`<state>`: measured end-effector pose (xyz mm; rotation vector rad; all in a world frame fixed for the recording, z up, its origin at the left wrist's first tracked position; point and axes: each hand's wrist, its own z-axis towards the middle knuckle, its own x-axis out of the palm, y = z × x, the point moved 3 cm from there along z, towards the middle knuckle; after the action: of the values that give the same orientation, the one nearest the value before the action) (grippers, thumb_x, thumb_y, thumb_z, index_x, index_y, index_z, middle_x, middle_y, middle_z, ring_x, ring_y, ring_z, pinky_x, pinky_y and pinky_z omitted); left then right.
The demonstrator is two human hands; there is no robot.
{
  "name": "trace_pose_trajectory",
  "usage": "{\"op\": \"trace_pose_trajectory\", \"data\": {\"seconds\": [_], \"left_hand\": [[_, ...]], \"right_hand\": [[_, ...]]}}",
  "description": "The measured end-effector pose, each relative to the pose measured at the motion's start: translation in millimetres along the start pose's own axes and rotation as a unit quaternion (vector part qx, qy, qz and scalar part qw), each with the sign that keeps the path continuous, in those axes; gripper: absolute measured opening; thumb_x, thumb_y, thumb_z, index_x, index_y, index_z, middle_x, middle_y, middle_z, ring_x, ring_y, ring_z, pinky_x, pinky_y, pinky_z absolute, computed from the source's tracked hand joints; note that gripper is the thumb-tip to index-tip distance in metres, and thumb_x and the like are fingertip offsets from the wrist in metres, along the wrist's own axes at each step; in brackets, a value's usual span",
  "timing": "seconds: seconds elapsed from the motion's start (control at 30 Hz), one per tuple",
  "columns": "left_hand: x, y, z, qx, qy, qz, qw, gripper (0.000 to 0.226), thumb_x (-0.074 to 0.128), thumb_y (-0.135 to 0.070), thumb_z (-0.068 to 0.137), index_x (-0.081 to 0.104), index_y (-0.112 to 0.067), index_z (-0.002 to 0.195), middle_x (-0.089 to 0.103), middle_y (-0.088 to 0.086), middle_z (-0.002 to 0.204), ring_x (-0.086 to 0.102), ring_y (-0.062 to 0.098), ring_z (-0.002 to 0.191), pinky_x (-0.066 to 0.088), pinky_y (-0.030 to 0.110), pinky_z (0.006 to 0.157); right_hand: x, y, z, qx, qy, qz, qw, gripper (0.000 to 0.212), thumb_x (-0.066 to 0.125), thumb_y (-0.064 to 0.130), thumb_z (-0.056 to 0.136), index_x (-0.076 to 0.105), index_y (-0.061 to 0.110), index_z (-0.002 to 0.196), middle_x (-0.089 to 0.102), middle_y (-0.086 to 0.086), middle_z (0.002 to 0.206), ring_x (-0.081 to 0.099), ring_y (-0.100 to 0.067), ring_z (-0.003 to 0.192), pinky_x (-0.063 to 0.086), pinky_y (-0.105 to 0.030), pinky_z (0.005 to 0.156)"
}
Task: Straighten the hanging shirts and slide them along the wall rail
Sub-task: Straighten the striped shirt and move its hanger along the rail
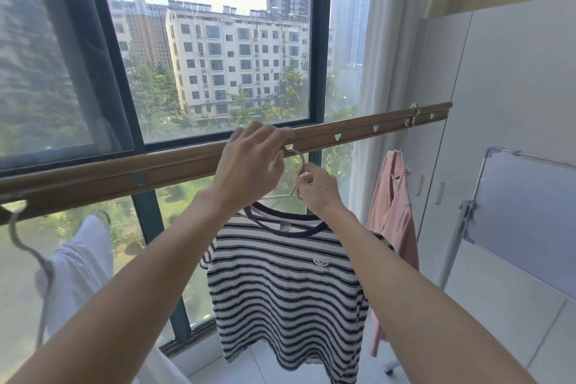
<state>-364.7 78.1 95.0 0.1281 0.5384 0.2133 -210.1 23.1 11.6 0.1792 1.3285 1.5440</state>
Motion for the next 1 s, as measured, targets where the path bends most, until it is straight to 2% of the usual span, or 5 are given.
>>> {"op": "trace_pose_trajectory", "data": {"seconds": [0.1, 0.2, 0.6, 0.87, 1.0], "left_hand": [[6.8, 20.5, 18.0, -0.123, 0.192, 0.121, 0.966, 0.074, 0.070, -0.037, 0.081, 0.033, -0.020, 0.143, 0.050, 0.009, 0.132, 0.047, 0.030, 0.122, 0.037, 0.052, 0.100], [20.3, 29.5, 17.9, -0.168, 0.312, 0.168, 0.920, 0.078, 0.066, -0.037, 0.083, 0.023, -0.024, 0.146, 0.050, 0.011, 0.129, 0.050, 0.031, 0.118, 0.039, 0.051, 0.097], [42.9, 40.6, 15.8, -0.168, 0.258, 0.259, 0.916, 0.059, 0.071, -0.025, 0.079, 0.033, -0.029, 0.124, 0.049, 0.004, 0.092, 0.055, 0.024, 0.086, 0.037, 0.038, 0.074], [42.7, 55.6, 14.0, -0.185, 0.227, 0.280, 0.914, 0.044, 0.065, -0.017, 0.078, 0.042, -0.025, 0.114, 0.042, 0.001, 0.075, 0.041, 0.022, 0.067, 0.033, 0.034, 0.066], [41.8, 58.7, 10.0, -0.178, 0.216, 0.289, 0.915, 0.043, 0.068, -0.017, 0.074, 0.045, -0.024, 0.110, 0.042, 0.001, 0.071, 0.042, 0.022, 0.063, 0.034, 0.033, 0.064]], "right_hand": [[2.7, 9.1, 2.1, 0.005, -0.018, 0.028, 0.999, 0.004, 0.061, 0.015, 0.095, 0.064, 0.016, 0.091, 0.070, -0.005, 0.093, 0.069, -0.020, 0.081, 0.059, -0.037, 0.082], [3.2, 12.3, 1.3, -0.004, -0.036, 0.044, 0.998, 0.005, 0.063, 0.011, 0.093, 0.066, 0.012, 0.089, 0.069, -0.004, 0.088, 0.069, -0.019, 0.076, 0.061, -0.040, 0.079], [-28.2, 20.0, 5.3, -0.128, -0.096, -0.006, 0.987, 0.006, 0.067, 0.011, 0.091, 0.069, 0.010, 0.086, 0.071, -0.001, 0.073, 0.070, -0.013, 0.066, 0.061, -0.035, 0.069], [-67.5, 7.2, 14.7, -0.102, -0.158, 0.004, 0.982, 0.004, 0.067, 0.008, 0.090, 0.069, 0.007, 0.087, 0.065, 0.005, 0.072, 0.061, 0.009, 0.051, 0.044, -0.002, 0.053], [-68.2, -16.4, 24.2, -0.074, -0.163, 0.007, 0.984, 0.003, 0.067, 0.007, 0.090, 0.068, 0.006, 0.087, 0.070, -0.001, 0.077, 0.068, -0.006, 0.061, 0.053, -0.014, 0.056]]}}
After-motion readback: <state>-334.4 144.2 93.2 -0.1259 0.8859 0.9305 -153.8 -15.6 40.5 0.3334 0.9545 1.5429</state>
